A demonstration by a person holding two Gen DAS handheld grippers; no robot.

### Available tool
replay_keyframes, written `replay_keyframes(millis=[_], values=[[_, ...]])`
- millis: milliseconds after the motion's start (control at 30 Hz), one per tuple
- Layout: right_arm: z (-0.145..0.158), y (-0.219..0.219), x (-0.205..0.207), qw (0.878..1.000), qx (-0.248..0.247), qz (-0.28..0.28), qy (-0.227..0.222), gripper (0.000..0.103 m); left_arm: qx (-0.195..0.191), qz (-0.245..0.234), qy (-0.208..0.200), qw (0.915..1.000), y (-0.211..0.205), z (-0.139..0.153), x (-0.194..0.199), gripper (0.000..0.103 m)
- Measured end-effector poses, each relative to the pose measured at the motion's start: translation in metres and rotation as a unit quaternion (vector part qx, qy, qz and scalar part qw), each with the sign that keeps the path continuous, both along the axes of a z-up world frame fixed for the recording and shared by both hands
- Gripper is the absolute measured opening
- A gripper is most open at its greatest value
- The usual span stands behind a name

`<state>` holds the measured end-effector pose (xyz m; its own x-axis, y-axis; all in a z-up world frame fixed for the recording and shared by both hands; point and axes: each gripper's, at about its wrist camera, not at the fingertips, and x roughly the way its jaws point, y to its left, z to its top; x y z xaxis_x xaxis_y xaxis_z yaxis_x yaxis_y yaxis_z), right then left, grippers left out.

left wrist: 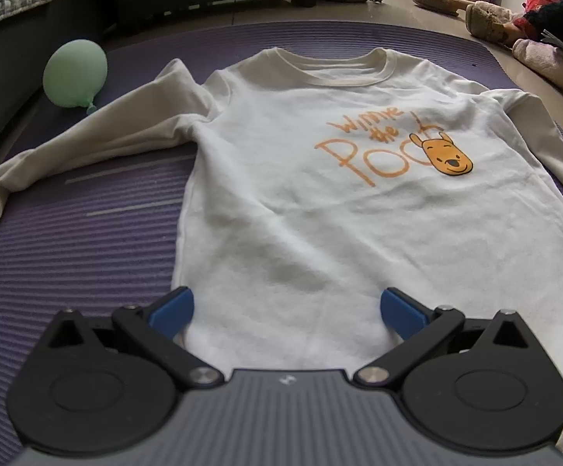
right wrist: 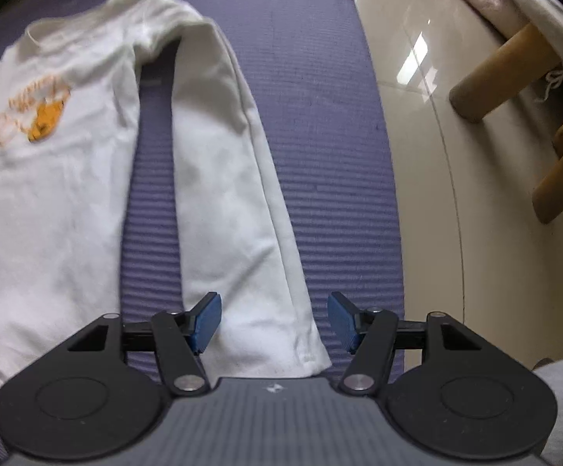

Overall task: Fold clothes
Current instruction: 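Move the right gripper to the sleeve cuff and pinch it, then pull the pinched sleeve outward with the right gripper to straighten it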

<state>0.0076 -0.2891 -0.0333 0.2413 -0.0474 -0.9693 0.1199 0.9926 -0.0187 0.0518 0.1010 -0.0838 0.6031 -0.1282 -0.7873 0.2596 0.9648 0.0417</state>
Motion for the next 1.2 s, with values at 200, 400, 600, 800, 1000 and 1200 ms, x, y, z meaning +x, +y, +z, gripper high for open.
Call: replay_keyframes(millis=[200, 400, 600, 800, 1000, 1200], values=[[-0.014, -0.012, 0.002, 0.999, 0.031, -0.012, 0.008, 0.061, 0.0, 0.0, -0.001, 1.0, 0.0, 0.0, 0.001, 0.103], [-0.009, -0.022, -0.001, 0.998, 0.049, -0.021, -0.023, 0.006, 0.0, 0.0, -0.002, 1.0, 0.0, -0.001, 0.001, 0.103], [0.011, -0.007, -0.008, 0.997, 0.024, 0.04, -0.058, 0.005, 0.0, -0.001, -0.002, 1.0, 0.0, 0.0, 0.001, 0.103], [0.04, 0.053, -0.026, 0.968, -0.017, 0.231, -0.101, 0.005, 0.001, -0.001, -0.001, 1.0, 0.0, 0.0, 0.001, 0.103], [0.034, 0.091, -0.038, 0.939, 0.054, 0.337, -0.053, 0.031, 0.001, 0.0, -0.001, 1.0, 0.0, 0.0, 0.001, 0.103], [0.037, 0.062, -0.021, 0.963, 0.082, 0.248, -0.062, 0.032, 0.001, -0.001, -0.002, 1.0, 0.0, 0.0, 0.001, 0.103]])
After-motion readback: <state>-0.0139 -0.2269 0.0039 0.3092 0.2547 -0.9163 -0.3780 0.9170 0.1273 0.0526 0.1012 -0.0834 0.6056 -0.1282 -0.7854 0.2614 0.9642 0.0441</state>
